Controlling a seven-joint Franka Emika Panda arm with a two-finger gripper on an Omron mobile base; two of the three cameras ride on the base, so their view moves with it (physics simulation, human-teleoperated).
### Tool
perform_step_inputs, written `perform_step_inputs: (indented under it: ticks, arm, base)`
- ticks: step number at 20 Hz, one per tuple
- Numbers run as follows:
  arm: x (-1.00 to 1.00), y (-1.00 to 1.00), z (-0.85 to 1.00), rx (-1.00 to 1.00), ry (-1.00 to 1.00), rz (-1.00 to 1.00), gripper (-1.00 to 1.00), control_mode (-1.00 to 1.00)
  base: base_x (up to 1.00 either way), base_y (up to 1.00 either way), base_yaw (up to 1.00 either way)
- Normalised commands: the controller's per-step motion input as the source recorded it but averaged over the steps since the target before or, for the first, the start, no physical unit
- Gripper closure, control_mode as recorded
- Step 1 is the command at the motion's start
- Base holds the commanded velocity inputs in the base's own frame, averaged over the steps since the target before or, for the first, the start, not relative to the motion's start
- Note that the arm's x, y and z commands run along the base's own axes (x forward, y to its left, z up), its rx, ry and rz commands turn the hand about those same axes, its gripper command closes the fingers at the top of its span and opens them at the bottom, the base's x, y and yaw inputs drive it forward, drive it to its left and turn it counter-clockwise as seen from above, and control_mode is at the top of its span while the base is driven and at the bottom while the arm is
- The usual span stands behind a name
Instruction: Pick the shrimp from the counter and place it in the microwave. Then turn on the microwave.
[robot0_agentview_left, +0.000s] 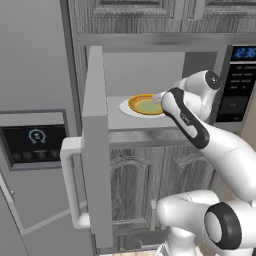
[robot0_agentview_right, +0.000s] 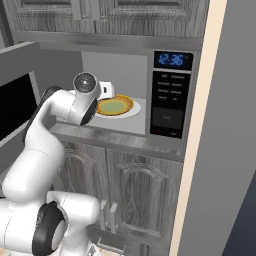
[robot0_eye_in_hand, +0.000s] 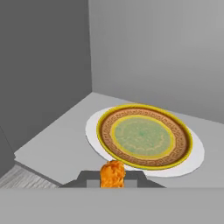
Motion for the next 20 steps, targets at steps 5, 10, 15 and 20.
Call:
perform_step_inputs:
  ticks: [5, 10, 15, 20]
  arm:
    - [0.27, 0.00, -0.08, 0.00, 0.00, 0.03, 1.00, -1.00]
    - [0.22, 0.00, -0.07, -0.01, 0.00, 0.02, 1.00, -1.00]
    - [0.18, 0.00, -0.07, -0.05, 0.00, 0.02, 1.00, -1.00]
    - [0.16, 0.00, -0.07, -0.05, 0.00, 0.02, 1.00, -1.00]
  base:
    - [0.00, 0.00, 0.00]
    - [0.00, 0.00, 0.00]
    - [0.00, 0.00, 0.00]
    - [0.00, 0.00, 0.00]
